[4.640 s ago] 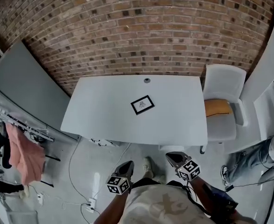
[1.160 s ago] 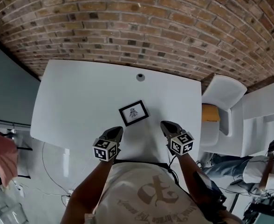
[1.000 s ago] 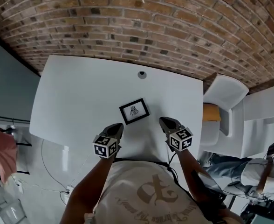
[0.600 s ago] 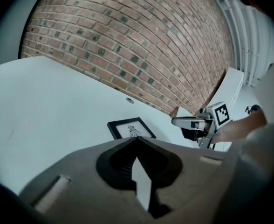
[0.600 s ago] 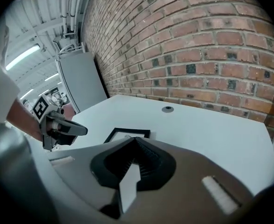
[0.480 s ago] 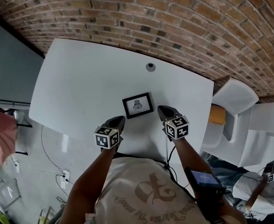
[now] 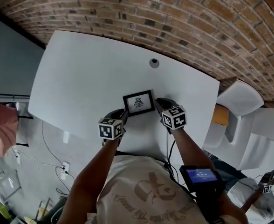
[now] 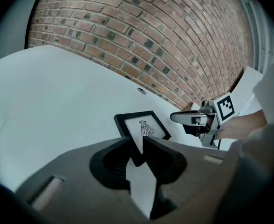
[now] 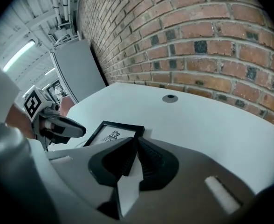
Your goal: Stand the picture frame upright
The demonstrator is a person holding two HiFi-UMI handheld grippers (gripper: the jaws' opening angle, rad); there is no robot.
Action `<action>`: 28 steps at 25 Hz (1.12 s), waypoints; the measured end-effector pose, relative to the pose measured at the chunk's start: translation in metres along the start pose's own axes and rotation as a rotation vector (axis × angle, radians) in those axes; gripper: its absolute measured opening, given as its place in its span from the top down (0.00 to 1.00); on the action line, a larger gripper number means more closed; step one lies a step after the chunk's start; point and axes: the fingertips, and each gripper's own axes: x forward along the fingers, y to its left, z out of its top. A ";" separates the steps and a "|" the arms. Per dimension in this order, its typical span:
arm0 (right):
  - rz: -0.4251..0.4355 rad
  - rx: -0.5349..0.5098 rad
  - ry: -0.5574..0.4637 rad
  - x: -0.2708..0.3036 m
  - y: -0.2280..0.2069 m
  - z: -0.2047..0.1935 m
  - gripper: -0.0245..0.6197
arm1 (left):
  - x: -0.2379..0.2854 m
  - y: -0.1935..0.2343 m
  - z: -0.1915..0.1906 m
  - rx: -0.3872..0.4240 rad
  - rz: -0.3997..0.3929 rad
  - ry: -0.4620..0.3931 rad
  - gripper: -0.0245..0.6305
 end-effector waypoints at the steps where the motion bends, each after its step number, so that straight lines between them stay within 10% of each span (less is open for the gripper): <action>1: 0.005 0.009 0.022 0.005 -0.001 -0.002 0.89 | 0.003 0.002 0.001 -0.005 0.009 0.010 0.83; 28: 0.054 0.068 0.205 0.045 0.003 -0.016 0.79 | 0.035 0.017 0.001 -0.130 0.128 0.187 0.80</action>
